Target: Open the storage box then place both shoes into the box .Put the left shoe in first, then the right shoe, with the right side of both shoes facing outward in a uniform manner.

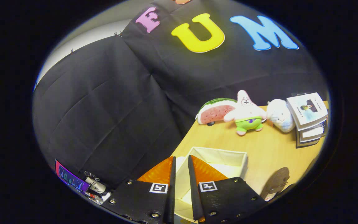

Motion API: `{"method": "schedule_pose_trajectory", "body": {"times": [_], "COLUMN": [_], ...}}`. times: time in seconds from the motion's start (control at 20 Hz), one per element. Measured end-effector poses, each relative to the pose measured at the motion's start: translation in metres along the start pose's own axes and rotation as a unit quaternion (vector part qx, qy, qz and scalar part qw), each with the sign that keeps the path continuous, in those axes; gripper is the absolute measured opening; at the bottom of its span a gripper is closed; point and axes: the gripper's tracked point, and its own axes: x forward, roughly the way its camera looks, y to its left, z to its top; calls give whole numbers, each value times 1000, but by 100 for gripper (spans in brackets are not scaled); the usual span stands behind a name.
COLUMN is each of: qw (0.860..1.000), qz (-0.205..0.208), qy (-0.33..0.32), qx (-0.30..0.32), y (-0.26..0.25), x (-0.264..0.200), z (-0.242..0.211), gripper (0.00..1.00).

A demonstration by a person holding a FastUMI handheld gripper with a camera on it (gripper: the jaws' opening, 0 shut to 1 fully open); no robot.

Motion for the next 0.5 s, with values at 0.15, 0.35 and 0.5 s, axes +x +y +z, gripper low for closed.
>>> {"method": "schedule_pose_trajectory", "body": {"times": [0.15, 0.35, 0.5], "qw": [999, 997, 991], "qz": [-29, -77, -126], "qy": [-14, -15, -9], "qx": [-4, -20, -40], "y": [-32, -77, -121], "x": [-26, -53, -71], "z": [1, -10, -30], "gripper": [22, 22, 22]}}
